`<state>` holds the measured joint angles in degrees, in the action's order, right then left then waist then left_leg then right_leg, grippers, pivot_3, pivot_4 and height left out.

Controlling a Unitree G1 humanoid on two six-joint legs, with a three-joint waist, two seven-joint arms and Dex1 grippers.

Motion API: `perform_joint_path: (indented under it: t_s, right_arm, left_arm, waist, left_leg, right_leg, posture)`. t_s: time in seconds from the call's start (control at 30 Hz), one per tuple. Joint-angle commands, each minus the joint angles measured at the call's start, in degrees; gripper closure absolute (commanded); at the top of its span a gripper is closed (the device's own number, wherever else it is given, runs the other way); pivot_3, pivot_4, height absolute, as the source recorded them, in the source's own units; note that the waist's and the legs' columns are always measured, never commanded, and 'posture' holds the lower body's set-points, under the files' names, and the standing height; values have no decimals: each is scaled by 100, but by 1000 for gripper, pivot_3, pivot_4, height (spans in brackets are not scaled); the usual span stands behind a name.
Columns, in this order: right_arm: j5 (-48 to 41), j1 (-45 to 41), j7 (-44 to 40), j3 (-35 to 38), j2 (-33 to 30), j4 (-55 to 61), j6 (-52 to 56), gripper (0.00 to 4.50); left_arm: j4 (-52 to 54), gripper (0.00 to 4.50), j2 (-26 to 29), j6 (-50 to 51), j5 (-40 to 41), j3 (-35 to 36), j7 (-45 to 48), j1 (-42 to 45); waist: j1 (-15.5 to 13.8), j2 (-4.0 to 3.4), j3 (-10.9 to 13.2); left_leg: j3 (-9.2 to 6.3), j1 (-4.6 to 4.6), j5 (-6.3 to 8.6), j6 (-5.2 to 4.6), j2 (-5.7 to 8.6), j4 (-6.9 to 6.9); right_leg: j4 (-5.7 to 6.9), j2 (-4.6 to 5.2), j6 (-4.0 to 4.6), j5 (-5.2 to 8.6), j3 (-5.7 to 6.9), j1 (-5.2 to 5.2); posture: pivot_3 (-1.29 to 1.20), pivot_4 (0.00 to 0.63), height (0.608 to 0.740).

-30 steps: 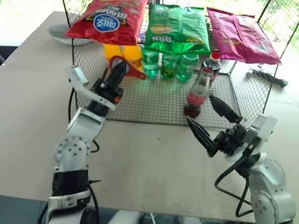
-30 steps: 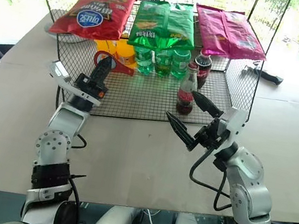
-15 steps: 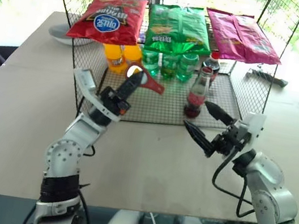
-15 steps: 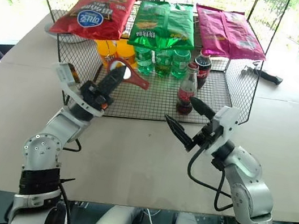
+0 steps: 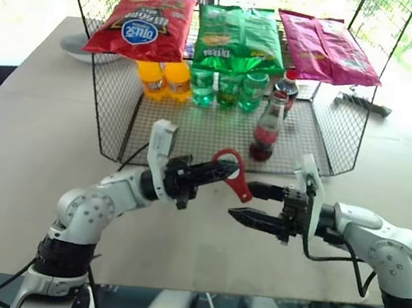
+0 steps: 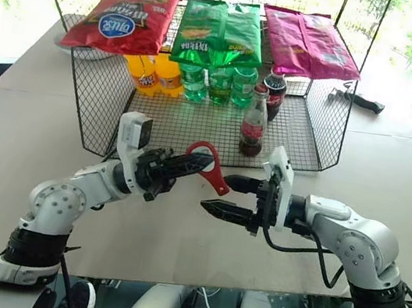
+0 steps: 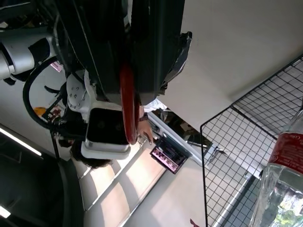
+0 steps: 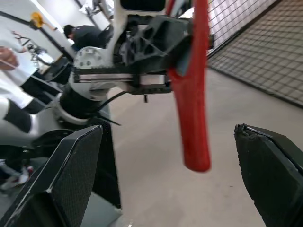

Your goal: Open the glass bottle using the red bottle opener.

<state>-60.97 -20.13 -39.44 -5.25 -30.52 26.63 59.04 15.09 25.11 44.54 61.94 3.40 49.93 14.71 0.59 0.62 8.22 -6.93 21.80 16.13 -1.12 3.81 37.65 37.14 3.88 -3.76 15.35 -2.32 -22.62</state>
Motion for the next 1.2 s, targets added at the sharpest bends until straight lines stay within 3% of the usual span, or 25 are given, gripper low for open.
perform_joint_path:
  t_s: [0.03, 0.23, 0.27, 0.37, 0.47, 0.6, 0.8, 1.0, 1.13, 1.17, 1.2]
  right_arm:
    - [-369, -187, 97, 44, 122, 226, 173, 0]
    - [-406, -292, -6, -39, 69, 186, 334, 0]
    - [-420, -302, -22, -36, 73, 173, 348, 259]
    - [-372, -341, -104, -82, 40, 152, 362, 1307]
    - [-301, -353, -164, -120, 7, 136, 336, 2897]
    - [-132, -307, -296, -213, -63, 157, 283, 4423]
    - [110, -164, -338, -262, -56, 207, 128, 4423]
    - [676, 463, -86, 105, -117, 198, -484, 4500]
    - [1188, 964, 194, 565, -46, 167, -1187, 4500]
    - [1320, 1070, 275, 677, -1, 167, -1380, 4500]
    - [1475, 1174, 427, 818, 93, 149, -1612, 4500]
  left_arm:
    - [44, 4461, -78, -141, -101, -10, 154, -10]
    - [20, 4461, -242, -247, -267, 1, 175, -12]
    - [28, 4500, -260, -254, -286, -2, 172, -19]
    - [22, 4500, -327, -318, -331, 32, 138, -35]
    - [24, 4500, -356, -327, -387, 23, 147, -64]
    - [44, 4500, -386, -316, -405, 0, 147, -95]
    - [-4, 4500, -379, -222, -340, 1, 140, -87]
    - [-24, 2320, -334, -255, -352, 63, 199, -107]
    - [-22, 398, -284, -500, -671, 50, 259, -212]
    - [-26, 63, -276, -641, -837, 12, 287, -237]
    - [-61, 63, -310, -858, -1052, -15, 278, -245]
  waist:
    - [0, 0, 0]
    - [-2, 0, 0]
    - [0, 0, 0]
    - [1, 0, 0]
    - [1, 0, 0]
    - [3, 1, 0]
    - [0, 1, 0]
    - [-10, 1, 0]
    - [-16, 1, 0]
    - [-18, 1, 0]
    - [-19, 1, 0]
  left_leg:
    - [0, 1, 0, 0, 0, 0]
    - [-1, 2, 0, 0, 1, 0]
    - [-1, 2, 0, 0, 1, 0]
    - [-1, 3, 0, 0, 1, 0]
    - [0, 4, 0, -1, 1, 0]
    - [0, 4, 0, -1, 2, 0]
    - [0, 5, 0, -1, 1, 0]
    - [-2, 6, 0, -1, 2, -1]
    - [2, 6, 0, -1, 3, 0]
    - [1, 5, 0, -1, 3, 0]
    - [0, 3, 0, 0, 2, 0]
  right_leg:
    - [-1, 1, 0, 0, 0, 0]
    - [-3, 3, -1, 0, 2, -1]
    - [-3, 3, -1, 0, 2, -2]
    - [-3, 3, -1, 0, 1, -1]
    - [-3, 3, -1, 0, 2, -1]
    - [-3, 3, -1, 0, 1, -2]
    - [-4, 3, -1, 0, 1, -2]
    - [-5, 3, -1, 0, 2, -3]
    - [-4, 5, -2, -1, 0, -3]
    - [-4, 4, -2, -1, 0, -2]
    - [-3, 3, -2, -1, 1, -2]
  posture:
    - [0, 150, 740]
    - [0, 150, 740]
    - [0, 150, 740]
    - [0, 150, 740]
    - [0, 150, 740]
    - [0, 150, 740]
    - [0, 150, 740]
    - [0, 150, 740]
    - [0, 150, 740]
    - [0, 150, 740]
    - [0, 150, 740]
